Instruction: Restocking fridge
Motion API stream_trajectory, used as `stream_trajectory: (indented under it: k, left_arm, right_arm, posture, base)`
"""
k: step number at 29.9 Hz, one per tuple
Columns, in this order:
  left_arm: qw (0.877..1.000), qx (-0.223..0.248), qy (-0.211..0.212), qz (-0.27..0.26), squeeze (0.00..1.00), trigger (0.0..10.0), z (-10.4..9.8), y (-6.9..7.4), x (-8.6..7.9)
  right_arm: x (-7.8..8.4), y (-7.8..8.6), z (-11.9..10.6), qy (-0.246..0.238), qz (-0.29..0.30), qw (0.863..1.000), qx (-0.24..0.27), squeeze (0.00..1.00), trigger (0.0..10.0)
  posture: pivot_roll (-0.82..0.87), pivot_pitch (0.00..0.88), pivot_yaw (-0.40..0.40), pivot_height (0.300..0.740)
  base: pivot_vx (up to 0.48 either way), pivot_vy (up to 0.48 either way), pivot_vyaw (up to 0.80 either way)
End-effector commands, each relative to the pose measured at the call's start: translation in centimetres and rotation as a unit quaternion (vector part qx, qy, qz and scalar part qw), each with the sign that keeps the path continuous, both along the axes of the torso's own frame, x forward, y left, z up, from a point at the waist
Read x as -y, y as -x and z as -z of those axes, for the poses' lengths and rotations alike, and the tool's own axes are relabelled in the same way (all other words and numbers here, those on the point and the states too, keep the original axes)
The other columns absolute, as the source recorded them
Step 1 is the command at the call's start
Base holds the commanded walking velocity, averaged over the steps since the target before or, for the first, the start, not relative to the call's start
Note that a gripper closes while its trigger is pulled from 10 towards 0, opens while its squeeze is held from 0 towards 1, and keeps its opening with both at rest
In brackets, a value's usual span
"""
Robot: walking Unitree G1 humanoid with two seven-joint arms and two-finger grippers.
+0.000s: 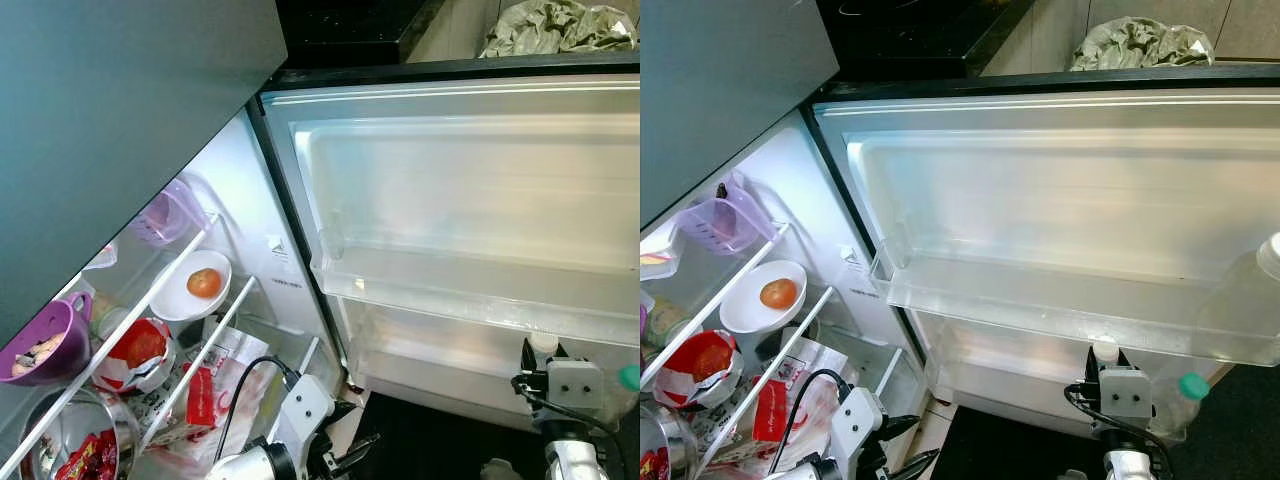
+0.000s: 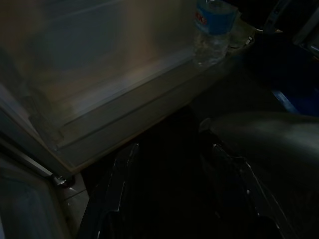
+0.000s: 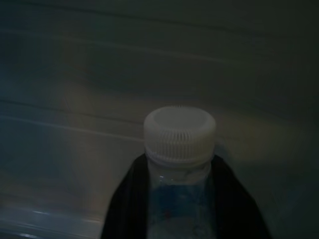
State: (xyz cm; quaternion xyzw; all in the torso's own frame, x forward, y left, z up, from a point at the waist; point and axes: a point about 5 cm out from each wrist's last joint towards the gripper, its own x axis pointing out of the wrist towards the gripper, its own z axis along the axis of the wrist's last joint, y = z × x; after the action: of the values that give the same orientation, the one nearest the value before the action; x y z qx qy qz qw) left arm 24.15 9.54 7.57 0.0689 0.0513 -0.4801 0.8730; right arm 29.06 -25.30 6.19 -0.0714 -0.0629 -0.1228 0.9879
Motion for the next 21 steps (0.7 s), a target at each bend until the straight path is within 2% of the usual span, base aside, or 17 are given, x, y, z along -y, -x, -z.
stream_trajectory:
  k: [1, 2, 7, 8, 9, 10, 18, 19, 21]
  left_arm:
    - [1.000, -0.013, -0.021, 0.003, 0.00, 10.0, 0.6, 0.4, -0.5]
    - [1.000, -0.013, -0.021, 0.003, 0.00, 10.0, 0.6, 0.3, -0.5]
    - [1.000, -0.011, -0.023, 0.002, 0.00, 10.0, 0.5, 0.1, -0.5]
    - [1.000, -0.010, -0.023, 0.002, 0.00, 10.0, 0.5, 0.0, -0.6]
    - [1.000, -0.010, -0.023, 0.001, 0.00, 10.0, 0.5, 0.0, -0.6]
    - [1.000, -0.009, -0.024, 0.000, 0.00, 10.0, 0.6, -0.1, -0.6]
    - [1.000, -0.003, -0.027, -0.006, 0.00, 10.0, 1.1, -0.5, -0.4]
    - [1.000, -0.002, -0.028, -0.014, 0.00, 10.0, 1.2, -0.7, -0.4]
    - [0.999, -0.001, -0.028, -0.020, 0.00, 10.0, 1.4, -0.9, -0.4]
  right_arm:
    - [-0.2, 0.7, 1.2, -0.030, 0.012, 0.999, -0.020, 0.67, 10.0]
    - [0.0, 0.7, 1.2, -0.039, 0.020, 0.999, -0.018, 1.00, 10.0]
    - [0.4, 0.6, 1.0, -0.052, 0.044, 0.998, -0.013, 1.00, 10.0]
    - [0.5, 0.6, 1.0, -0.055, 0.049, 0.997, -0.012, 0.38, 10.0]
    - [0.5, 0.6, 1.0, -0.057, 0.051, 0.997, -0.011, 0.38, 10.0]
    - [0.5, 0.7, 1.1, -0.063, 0.057, 0.996, -0.009, 0.00, 10.0]
    - [-0.5, 1.4, 2.2, -0.086, 0.038, 0.995, -0.022, 0.00, 10.0]
    - [-1.4, 1.6, 2.9, -0.086, 0.012, 0.995, -0.040, 0.00, 10.0]
    - [-1.9, 1.9, 3.4, -0.083, -0.003, 0.995, -0.053, 0.00, 10.0]
  posture:
    - [0.17, 0.338, 0.198, 0.621]
    - [0.16, 0.336, 0.197, 0.621]
    - [0.16, 0.329, 0.195, 0.621]
    - [0.15, 0.324, 0.193, 0.621]
    - [0.15, 0.321, 0.192, 0.621]
    - [0.14, 0.310, 0.188, 0.621]
    - [0.07, 0.238, 0.152, 0.621]
    - [0.05, 0.214, 0.139, 0.621]
    - [0.04, 0.199, 0.129, 0.621]
  base:
    - [0.000, 0.000, 0.00]
    - [0.000, 0.000, 0.00]
    - [0.000, 0.000, 0.00]
    - [0.000, 0.000, 0.00]
    - [0.000, 0.000, 0.00]
    - [0.000, 0.000, 0.00]
    - [0.000, 0.000, 0.00]
    - [0.000, 0.000, 0.00]
    - [0.000, 0.000, 0.00]
